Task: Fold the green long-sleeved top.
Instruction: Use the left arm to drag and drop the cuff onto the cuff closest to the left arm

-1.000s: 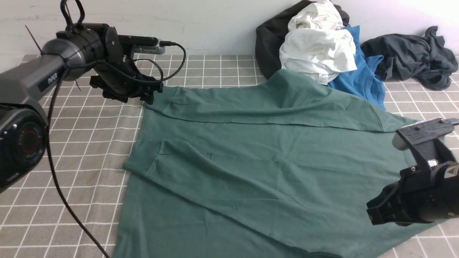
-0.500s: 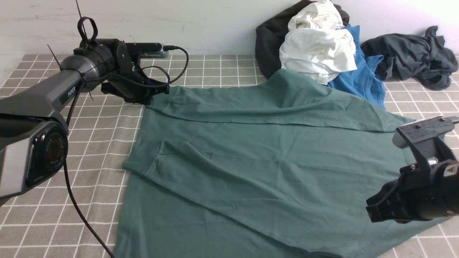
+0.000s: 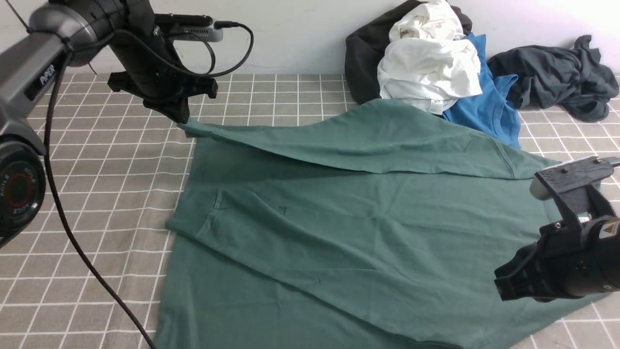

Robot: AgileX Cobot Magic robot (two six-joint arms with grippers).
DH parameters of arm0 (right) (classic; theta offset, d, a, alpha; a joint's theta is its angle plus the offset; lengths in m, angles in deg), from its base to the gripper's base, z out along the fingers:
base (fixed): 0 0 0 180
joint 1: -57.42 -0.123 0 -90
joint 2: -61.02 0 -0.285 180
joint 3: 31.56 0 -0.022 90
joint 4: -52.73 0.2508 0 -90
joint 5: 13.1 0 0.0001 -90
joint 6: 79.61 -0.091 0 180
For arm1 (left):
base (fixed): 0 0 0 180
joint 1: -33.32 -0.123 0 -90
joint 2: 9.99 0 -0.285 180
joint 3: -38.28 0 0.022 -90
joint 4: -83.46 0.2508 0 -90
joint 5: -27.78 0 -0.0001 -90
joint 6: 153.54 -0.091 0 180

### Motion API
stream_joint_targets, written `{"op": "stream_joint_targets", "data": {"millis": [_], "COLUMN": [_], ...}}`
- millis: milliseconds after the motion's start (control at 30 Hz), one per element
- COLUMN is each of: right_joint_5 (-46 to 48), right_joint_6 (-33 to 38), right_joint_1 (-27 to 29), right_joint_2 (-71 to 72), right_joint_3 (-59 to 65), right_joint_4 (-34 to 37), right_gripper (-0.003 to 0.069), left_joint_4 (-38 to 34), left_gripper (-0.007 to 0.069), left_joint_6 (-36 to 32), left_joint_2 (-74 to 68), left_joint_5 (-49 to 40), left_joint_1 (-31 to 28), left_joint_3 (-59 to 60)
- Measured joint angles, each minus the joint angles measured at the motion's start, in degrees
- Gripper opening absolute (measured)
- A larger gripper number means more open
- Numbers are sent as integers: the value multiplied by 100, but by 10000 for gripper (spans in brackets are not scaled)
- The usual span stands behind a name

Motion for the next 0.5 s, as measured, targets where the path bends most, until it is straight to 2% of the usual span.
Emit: {"op": "stream_joint_targets", "data": {"millis": [167, 500], "right_joint_5": [168, 218], "right_joint_6": [11, 33], "right_joint_1": [0, 0], "right_joint_2": [0, 0], "right_joint_3": [-4, -4], "right_joint_4": [0, 291], "right_gripper": [-10, -10], "left_joint_4": [0, 326], "left_gripper": [2, 2], "left_joint_6": [-354, -408], "left_joint_2": [785, 1755], "left_joint_5": [-192, -50], "left_joint_1": [132, 245], "left_joint_3": [979, 3398]}}
